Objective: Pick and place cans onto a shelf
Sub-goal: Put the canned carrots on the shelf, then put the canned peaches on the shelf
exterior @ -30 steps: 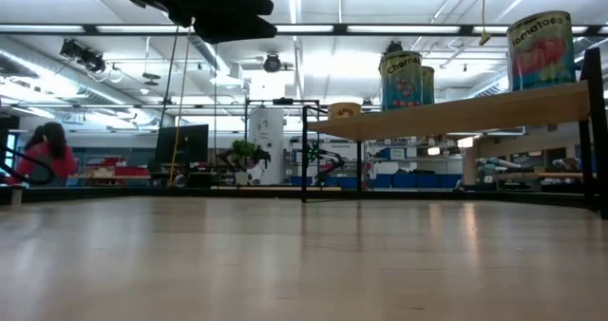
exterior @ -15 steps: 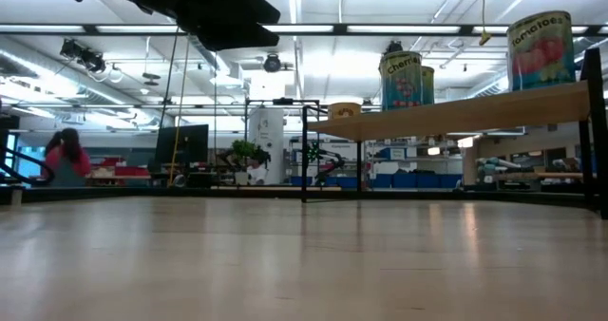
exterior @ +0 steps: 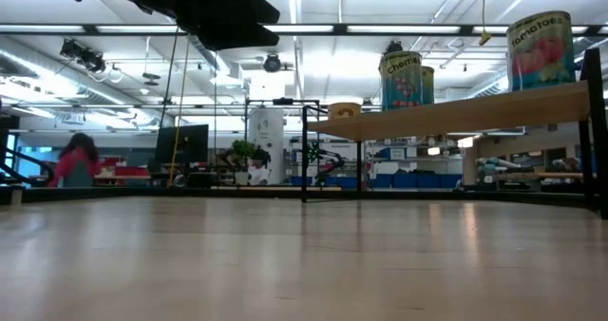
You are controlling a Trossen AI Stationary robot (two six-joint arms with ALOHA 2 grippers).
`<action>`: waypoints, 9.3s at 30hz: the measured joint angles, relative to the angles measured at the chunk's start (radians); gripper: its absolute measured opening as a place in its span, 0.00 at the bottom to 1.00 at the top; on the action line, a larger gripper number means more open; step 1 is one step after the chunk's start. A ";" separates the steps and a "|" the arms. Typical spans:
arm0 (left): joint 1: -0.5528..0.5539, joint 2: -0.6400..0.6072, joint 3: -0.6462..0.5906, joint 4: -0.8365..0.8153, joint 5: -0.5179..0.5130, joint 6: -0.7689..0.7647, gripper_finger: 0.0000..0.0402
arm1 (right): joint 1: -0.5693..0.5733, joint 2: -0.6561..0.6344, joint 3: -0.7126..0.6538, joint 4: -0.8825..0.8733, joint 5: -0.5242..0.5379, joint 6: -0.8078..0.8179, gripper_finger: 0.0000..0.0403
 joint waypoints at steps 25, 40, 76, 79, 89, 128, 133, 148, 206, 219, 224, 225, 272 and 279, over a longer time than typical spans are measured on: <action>0.000 0.000 0.000 0.000 0.000 0.002 0.81 | 0.016 0.014 -0.130 0.077 -0.037 -0.039 0.98; 0.000 0.001 0.000 0.000 0.000 0.002 0.81 | 0.022 0.016 -0.097 0.112 -0.133 -0.034 0.97; 0.000 0.001 0.000 0.000 0.000 0.002 0.81 | -0.101 0.016 -0.183 0.129 -0.207 -0.239 0.78; 0.000 0.001 0.000 0.000 0.000 0.002 0.81 | -0.218 0.015 -0.083 0.014 -0.188 -0.391 0.78; 0.000 0.001 0.000 0.000 0.000 0.002 0.81 | -0.639 0.013 0.320 -0.411 0.091 -0.767 0.79; 0.000 0.001 0.000 0.007 0.000 0.002 0.81 | -1.760 -0.266 0.160 -0.397 -0.189 -1.532 0.79; 0.000 0.001 0.000 0.008 0.000 0.002 0.81 | -1.805 -0.262 0.158 -0.396 -0.181 -1.542 0.80; 0.000 0.001 0.000 0.007 0.000 0.002 0.81 | -1.827 -0.263 0.140 -0.393 -0.190 -1.559 0.80; -0.012 -0.003 0.000 0.215 0.003 -0.057 0.81 | -1.822 -0.328 0.069 -0.329 -0.106 -1.492 0.87; -0.013 -0.003 0.000 0.214 0.003 -0.058 0.81 | -1.822 -0.328 0.069 -0.321 -0.128 -1.472 0.99; -0.013 -0.007 0.068 0.060 0.004 -0.100 0.81 | -1.822 -0.328 0.103 -0.370 -0.128 -1.476 0.97; -0.013 -0.010 0.104 -0.015 0.003 -0.115 0.81 | -1.822 -0.328 0.117 -0.377 -0.128 -1.476 0.96; -0.710 0.000 0.576 -1.617 0.452 -1.371 0.75 | -1.113 -0.270 0.339 0.463 0.009 -1.463 0.97; -0.715 0.000 0.464 -1.537 0.511 -1.344 0.79 | -1.080 -0.179 0.339 0.493 0.033 -1.470 0.97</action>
